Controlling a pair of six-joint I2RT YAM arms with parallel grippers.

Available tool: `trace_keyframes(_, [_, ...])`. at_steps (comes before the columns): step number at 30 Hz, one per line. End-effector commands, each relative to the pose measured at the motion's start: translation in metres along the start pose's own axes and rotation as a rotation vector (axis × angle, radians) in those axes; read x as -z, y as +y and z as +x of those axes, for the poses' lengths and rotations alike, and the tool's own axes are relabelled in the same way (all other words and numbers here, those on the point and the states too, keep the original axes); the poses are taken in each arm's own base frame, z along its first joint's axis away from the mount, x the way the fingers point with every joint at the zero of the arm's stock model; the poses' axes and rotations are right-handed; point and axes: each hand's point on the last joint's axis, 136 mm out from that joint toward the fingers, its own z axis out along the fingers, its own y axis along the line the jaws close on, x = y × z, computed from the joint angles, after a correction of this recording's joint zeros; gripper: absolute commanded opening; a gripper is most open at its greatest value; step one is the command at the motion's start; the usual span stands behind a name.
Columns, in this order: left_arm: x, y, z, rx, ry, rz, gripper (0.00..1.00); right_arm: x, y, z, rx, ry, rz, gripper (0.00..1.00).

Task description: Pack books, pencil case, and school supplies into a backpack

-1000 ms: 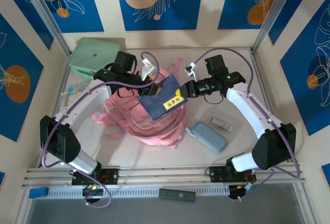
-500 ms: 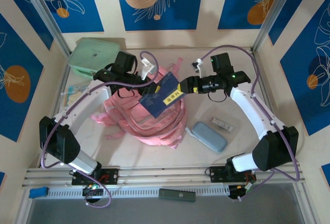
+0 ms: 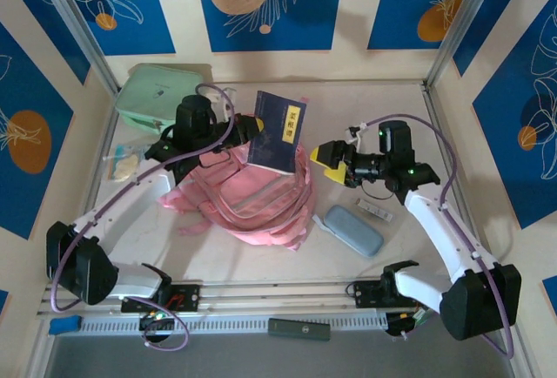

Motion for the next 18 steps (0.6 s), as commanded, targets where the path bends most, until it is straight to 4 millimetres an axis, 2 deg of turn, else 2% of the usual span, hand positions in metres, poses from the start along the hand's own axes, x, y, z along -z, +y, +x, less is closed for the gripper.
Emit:
trace_keyframes(1, [0.018, -0.036, -0.038, 0.206, -0.209, 0.138, 0.00, -0.007, 0.024, 0.001, -0.076, 0.011, -0.128, 0.99])
trace_keyframes(6, [0.025, -0.049, -0.040, 0.326, -0.279, 0.215, 0.00, -0.019, 0.029, -0.005, -0.157, 0.014, -0.194, 0.99])
trace_keyframes(10, [0.022, -0.054, -0.037, 0.371, -0.293, 0.227, 0.00, -0.032, 0.036, -0.009, -0.220, 0.007, -0.221, 0.99])
trace_keyframes(18, [0.018, -0.058, -0.025, 0.417, -0.321, 0.223, 0.00, -0.036, 0.060, -0.035, -0.236, -0.141, -0.311, 0.99])
